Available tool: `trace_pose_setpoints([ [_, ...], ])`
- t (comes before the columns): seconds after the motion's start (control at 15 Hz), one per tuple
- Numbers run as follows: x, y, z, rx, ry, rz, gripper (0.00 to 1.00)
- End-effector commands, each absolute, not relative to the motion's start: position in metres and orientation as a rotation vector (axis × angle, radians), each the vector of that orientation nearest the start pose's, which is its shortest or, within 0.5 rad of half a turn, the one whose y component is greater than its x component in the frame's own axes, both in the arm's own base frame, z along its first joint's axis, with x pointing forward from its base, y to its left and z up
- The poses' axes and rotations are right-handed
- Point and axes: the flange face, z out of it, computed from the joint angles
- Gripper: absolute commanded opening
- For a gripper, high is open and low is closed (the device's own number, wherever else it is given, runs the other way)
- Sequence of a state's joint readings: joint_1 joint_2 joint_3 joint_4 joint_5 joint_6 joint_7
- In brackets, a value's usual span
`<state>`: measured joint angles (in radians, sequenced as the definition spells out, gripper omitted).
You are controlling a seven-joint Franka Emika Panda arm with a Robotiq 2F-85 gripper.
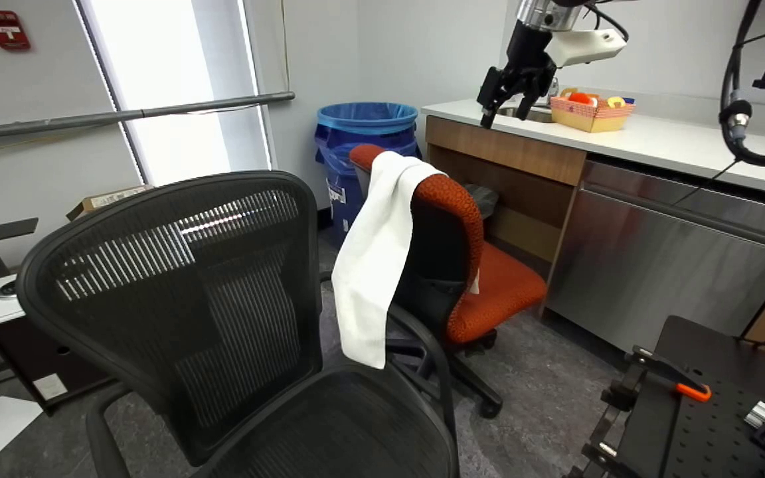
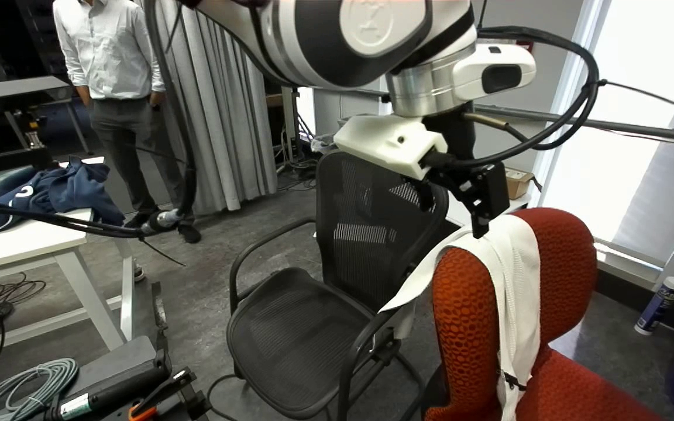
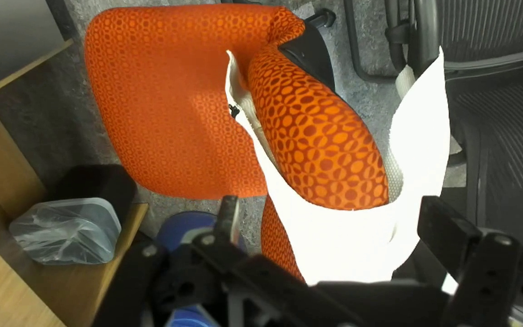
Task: Pick the cloth on the backrest of the brown chair and put it on the black chair
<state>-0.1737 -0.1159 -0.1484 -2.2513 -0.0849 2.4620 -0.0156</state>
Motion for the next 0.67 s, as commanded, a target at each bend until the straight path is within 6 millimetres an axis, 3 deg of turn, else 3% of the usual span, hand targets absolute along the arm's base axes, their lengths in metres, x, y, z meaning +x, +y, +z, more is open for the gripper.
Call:
trace_pose_setpoints([
  [0.0, 0.557, -0.178, 0.434, -3.148, 0.417, -0.530, 1.00],
  [0.2, 0.581, -0.179, 0.424, -3.152, 0.433, -0.534, 1.00],
  [0.27, 0.559, -0.177, 0.425, -3.169, 0.415, -0.498, 1.00],
  [0.6, 0.575, -0.180, 0.419, -3.177, 0.409, -0.498, 1.00],
])
